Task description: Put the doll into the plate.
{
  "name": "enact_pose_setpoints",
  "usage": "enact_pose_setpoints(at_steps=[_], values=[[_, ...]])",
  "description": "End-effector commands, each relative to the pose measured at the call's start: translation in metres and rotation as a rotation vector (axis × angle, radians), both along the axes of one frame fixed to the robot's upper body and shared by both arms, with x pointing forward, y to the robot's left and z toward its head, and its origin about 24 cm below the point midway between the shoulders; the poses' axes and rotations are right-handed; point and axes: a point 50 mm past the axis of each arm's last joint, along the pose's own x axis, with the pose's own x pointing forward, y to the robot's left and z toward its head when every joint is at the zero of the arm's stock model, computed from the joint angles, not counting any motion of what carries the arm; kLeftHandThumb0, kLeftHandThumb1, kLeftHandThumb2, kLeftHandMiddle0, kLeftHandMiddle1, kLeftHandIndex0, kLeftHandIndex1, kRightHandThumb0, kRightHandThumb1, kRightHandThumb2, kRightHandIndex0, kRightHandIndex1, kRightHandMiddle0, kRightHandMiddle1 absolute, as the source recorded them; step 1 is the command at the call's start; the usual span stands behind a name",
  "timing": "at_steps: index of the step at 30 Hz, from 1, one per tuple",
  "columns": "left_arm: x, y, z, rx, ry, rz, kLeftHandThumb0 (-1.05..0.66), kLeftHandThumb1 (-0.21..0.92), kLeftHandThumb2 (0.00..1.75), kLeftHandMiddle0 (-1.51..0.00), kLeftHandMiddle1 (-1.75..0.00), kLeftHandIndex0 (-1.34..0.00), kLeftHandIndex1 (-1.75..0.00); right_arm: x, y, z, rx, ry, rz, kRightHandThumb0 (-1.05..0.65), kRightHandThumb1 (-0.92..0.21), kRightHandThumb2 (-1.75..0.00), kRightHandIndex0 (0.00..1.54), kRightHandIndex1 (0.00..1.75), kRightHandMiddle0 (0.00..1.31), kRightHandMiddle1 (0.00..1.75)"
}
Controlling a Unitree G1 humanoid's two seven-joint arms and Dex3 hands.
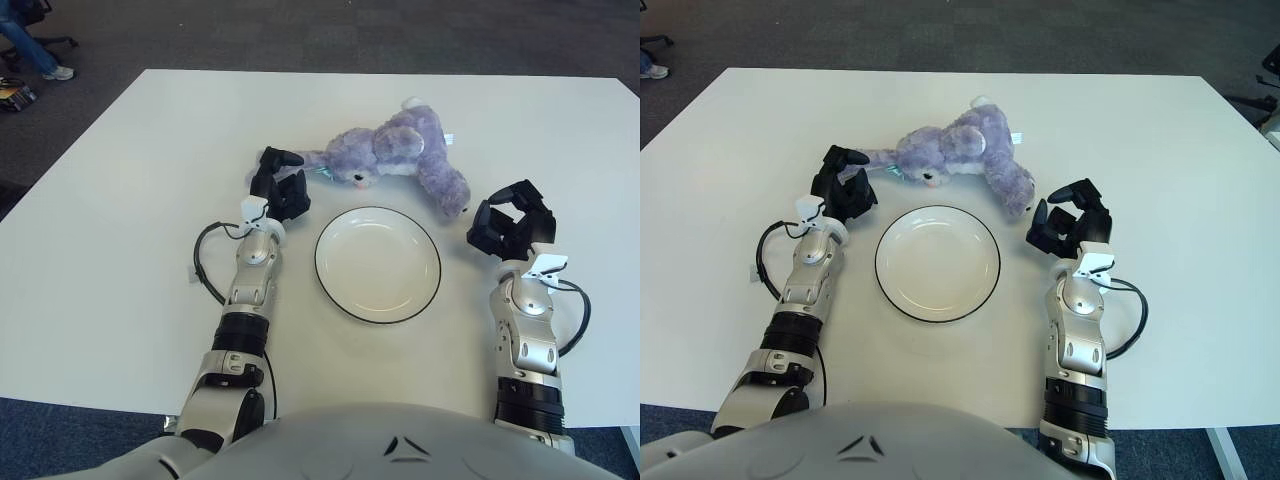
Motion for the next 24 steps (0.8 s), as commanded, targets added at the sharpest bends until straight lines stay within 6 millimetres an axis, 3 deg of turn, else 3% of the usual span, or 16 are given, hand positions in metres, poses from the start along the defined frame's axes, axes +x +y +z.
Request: enact_pose_setpoints(at_steps=[1, 24], values=[[-0.0159, 0.0072, -0.031, 0.008, 0.117, 0.021, -0.4, 0.58, 0.98, -1.0, -1.75, -0.4, -1.75, 0.0012, -0.001, 0.006, -0.013, -0.029, 0.001, -0.47, -0.34, -1.29, 1.2, 1.75, 0.59, 1.75], [-0.016, 0.0068, -0.0293, -0.008, 0.105, 0.016, -0.4, 0.6, 0.96, -0.99, -1.75, -0.39, -1.75, 0.0013, -0.0018, 0.0088, -0.053, -0.018, -0.008, -0.46, -0.37, -1.25, 1.19, 1.75, 0.57, 1.75]])
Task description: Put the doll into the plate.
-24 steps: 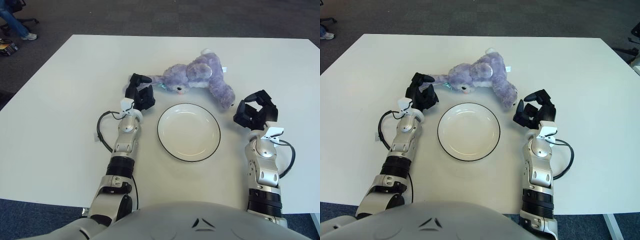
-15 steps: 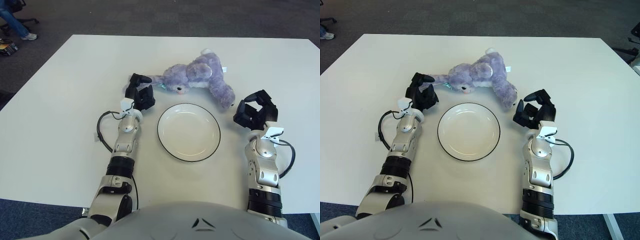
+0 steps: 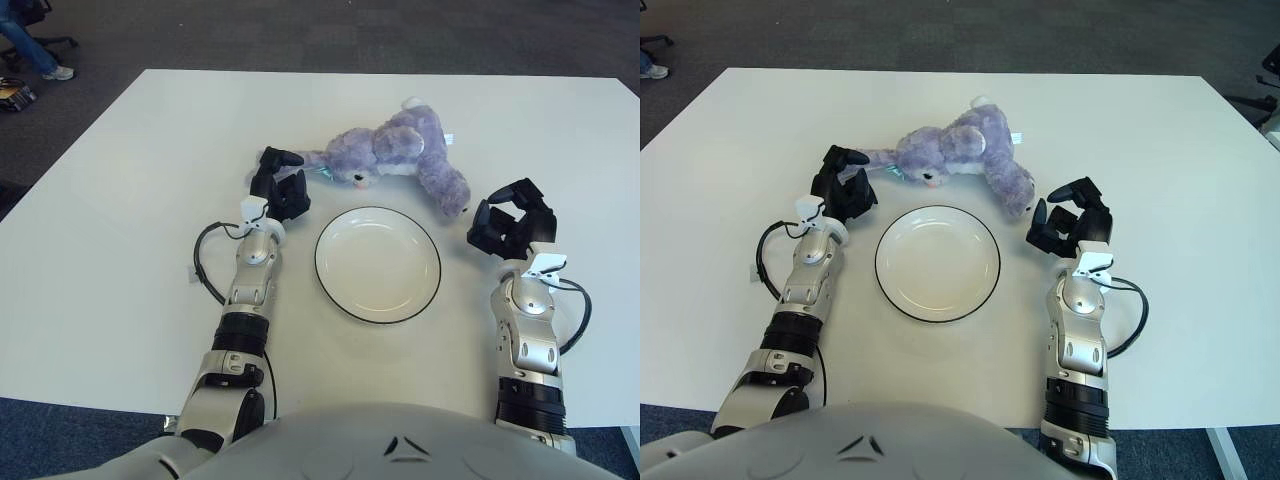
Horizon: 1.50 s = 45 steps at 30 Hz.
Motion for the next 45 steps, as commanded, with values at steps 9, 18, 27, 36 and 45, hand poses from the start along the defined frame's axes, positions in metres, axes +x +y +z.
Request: enact_pose_setpoints(at_steps=[9, 18, 27, 36, 45], values=[[-0.017, 0.008, -0.023, 0.001, 0.037, 0.06, -0.39, 0.64, 0.9, -0.96, -1.75, -0.36, -1.75, 0.001, -0.002, 0.007, -0.005, -0.023, -0.002, -0.46, -0.37, -1.25, 1.18, 1.75, 0.57, 1.75], [-0.017, 0.008, -0.018, 0.015, -0.033, 0.074, -0.38, 0.7, 0.83, -0.94, -1.75, -0.33, -1.75, 0.002, -0.001, 0.007, 0.003, -0.018, -0.006, -0.46, -0.37, -1.25, 1.19, 1.75, 0.57, 1.75], [-0.016, 0.011, -0.006, 0.042, -0.124, 0.06, -0.37, 0.72, 0.8, -0.95, -1.75, -0.31, -1.75, 0.002, 0.0, 0.007, 0.007, -0.015, -0.007, -0.46, -0.37, -1.25, 1.18, 1.75, 0.57, 1.75], [-0.014, 0.016, 0.005, 0.061, -0.188, 0.043, -0.37, 0.72, 0.8, -0.95, -1.75, -0.31, -1.75, 0.002, 0.002, 0.008, 0.006, -0.011, -0.011, -0.46, -0.37, -1.25, 1.18, 1.75, 0.57, 1.75], [-0.014, 0.019, 0.019, 0.109, -0.278, 0.048, -0.37, 0.73, 0.79, -0.93, -1.75, -0.31, -1.75, 0.003, 0.004, 0.008, 0.006, -0.012, -0.02, -0.46, -0.38, -1.24, 1.18, 1.75, 0.56, 1.75]])
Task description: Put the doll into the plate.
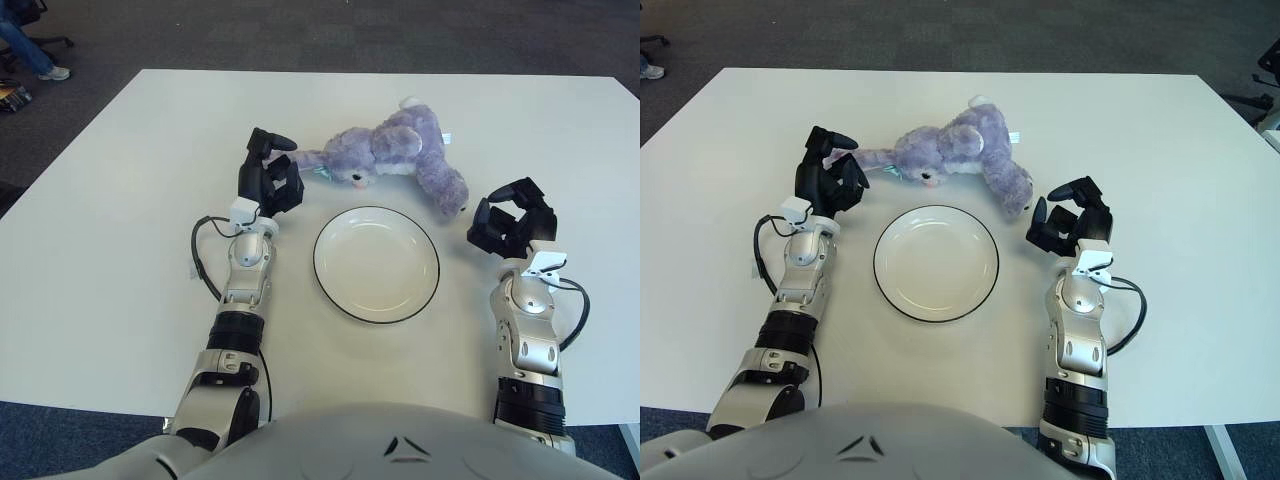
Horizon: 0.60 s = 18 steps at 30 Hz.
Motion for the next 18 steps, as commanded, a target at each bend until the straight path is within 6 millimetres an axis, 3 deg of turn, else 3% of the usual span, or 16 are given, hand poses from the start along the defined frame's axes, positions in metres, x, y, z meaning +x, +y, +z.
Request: enact_pose_setpoints(at_steps=[1, 12, 18], values=[[-0.009, 0.01, -0.011, 0.05, 0.005, 0.032, -0.37, 0.73, 0.79, -0.93, -1.75, -0.31, -1.75, 0.003, 0.002, 0.006, 0.001, -0.023, -0.005, -0.46, -0.38, -1.24, 1.18, 1.75, 0.56, 1.75], [0.004, 0.013, 0.009, 0.259, -0.197, 0.052, -0.37, 0.74, 0.77, -0.89, -1.74, -0.3, -1.75, 0.004, 0.004, 0.005, 0.013, -0.024, -0.007, -0.46, -0.38, -1.23, 1.18, 1.75, 0.56, 1.75], [0.011, 0.014, 0.014, 0.468, -0.248, 0.039, -0.36, 0.84, 0.63, -0.8, -1.75, -0.24, -1.75, 0.005, 0.005, 0.005, 0.016, -0.025, -0.008, -0.46, -0.38, -1.24, 1.18, 1.75, 0.56, 1.75]])
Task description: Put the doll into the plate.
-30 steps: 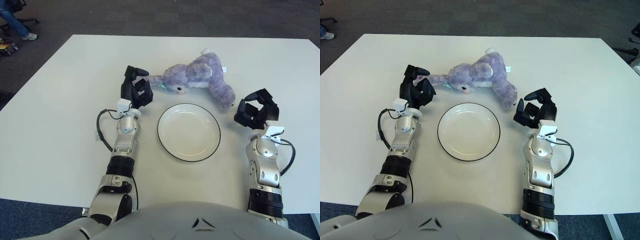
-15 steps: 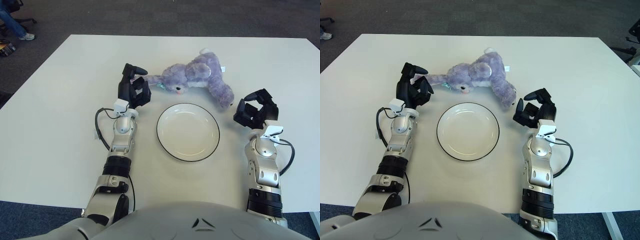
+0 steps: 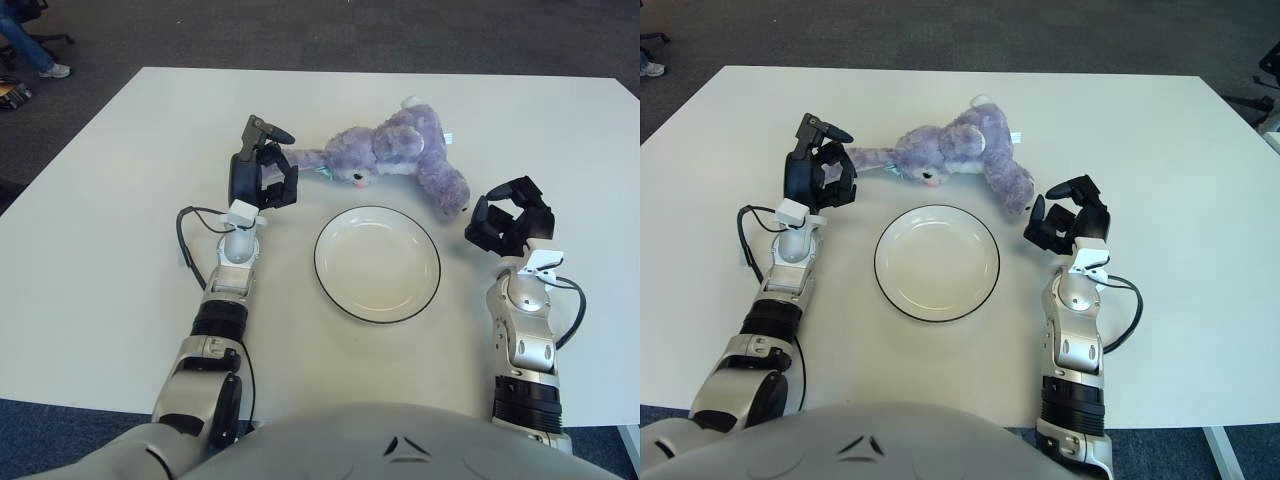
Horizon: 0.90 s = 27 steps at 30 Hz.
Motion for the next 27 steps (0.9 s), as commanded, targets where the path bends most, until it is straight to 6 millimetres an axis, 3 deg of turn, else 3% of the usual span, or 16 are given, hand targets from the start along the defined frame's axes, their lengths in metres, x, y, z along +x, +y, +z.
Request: enact_pose_setpoints(at_steps=[1, 5, 8, 14, 17, 23, 27], values=[[0.006, 0.003, 0.002, 0.122, -0.011, -0.011, -0.36, 0.87, 0.59, -0.76, -1.75, -0.22, -1.75, 0.002, 0.001, 0.003, 0.003, -0.013, -0.006, -0.46, -0.38, -1.24, 1.18, 1.75, 0.56, 1.75], [0.014, 0.012, 0.007, 0.229, -0.009, -0.03, -0.35, 0.91, 0.53, -0.58, -1.75, -0.2, -1.75, 0.002, 0.001, 0.002, 0.004, -0.013, -0.005, -0.46, -0.38, -1.24, 1.18, 1.75, 0.56, 1.75], [0.017, 0.014, 0.01, 0.278, -0.033, -0.03, -0.53, 0.8, 0.67, -0.32, -1.44, -0.06, -1.41, 0.002, 0.002, 0.002, 0.008, -0.011, -0.003, -0.46, -0.38, -1.24, 1.18, 1.75, 0.56, 1.75], [0.023, 0.012, 0.017, 0.321, -0.079, -0.022, -0.66, 0.75, 0.69, -0.17, -0.92, -0.01, -1.06, 0.002, 0.002, 0.0, 0.012, -0.007, -0.003, -0.46, -0.38, -1.24, 1.19, 1.75, 0.56, 1.75], [0.028, 0.01, 0.021, 0.353, -0.095, -0.007, -0.68, 0.7, 0.66, -0.13, -0.79, 0.0, -0.91, 0.002, 0.003, 0.0, 0.017, -0.005, -0.005, -0.46, -0.38, -1.24, 1.19, 1.75, 0.56, 1.75], [0.033, 0.006, 0.026, 0.388, -0.111, 0.005, -0.67, 0.58, 0.7, -0.1, -0.69, 0.0, -0.76, 0.002, 0.003, -0.001, 0.016, -0.004, -0.008, -0.46, -0.38, -1.24, 1.18, 1.75, 0.56, 1.75], [0.037, 0.001, 0.031, 0.418, -0.117, -0.008, -0.7, 0.52, 0.72, -0.09, -0.74, 0.0, -0.66, 0.002, 0.004, -0.002, 0.015, 0.001, -0.013, -0.46, -0.37, -1.24, 1.18, 1.75, 0.57, 1.75]])
